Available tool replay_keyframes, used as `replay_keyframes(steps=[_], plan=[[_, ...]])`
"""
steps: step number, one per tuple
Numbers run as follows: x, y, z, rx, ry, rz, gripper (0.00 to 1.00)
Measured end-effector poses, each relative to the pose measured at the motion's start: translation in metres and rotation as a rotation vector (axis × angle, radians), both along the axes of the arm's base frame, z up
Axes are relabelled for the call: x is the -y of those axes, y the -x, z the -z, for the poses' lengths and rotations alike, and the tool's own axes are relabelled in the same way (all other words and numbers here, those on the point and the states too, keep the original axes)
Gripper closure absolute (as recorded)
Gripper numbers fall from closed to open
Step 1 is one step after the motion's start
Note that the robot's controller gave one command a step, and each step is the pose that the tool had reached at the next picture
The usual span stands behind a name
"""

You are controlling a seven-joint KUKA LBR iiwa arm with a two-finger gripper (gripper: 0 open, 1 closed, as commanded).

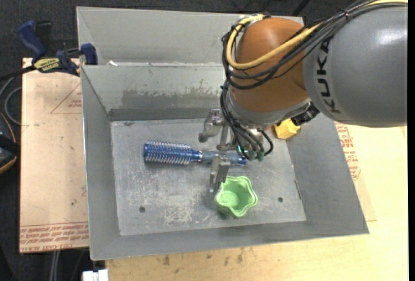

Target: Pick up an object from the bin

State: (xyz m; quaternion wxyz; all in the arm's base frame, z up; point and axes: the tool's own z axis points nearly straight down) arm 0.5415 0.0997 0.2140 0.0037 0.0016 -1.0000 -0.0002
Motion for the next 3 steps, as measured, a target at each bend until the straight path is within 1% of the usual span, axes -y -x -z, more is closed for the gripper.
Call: replay_keyframes(steps=[1, 2, 3], plan=[[-0.002, -0.031, 0.114, 0.01, -0.001, 0.018, 0.0], [-0.001, -0.031, 0.11, 0.01, -0.001, 0.02, 1.0], [-0.024, 0.052, 0.134, 0.001, 0.001, 0.161, 1.0]])
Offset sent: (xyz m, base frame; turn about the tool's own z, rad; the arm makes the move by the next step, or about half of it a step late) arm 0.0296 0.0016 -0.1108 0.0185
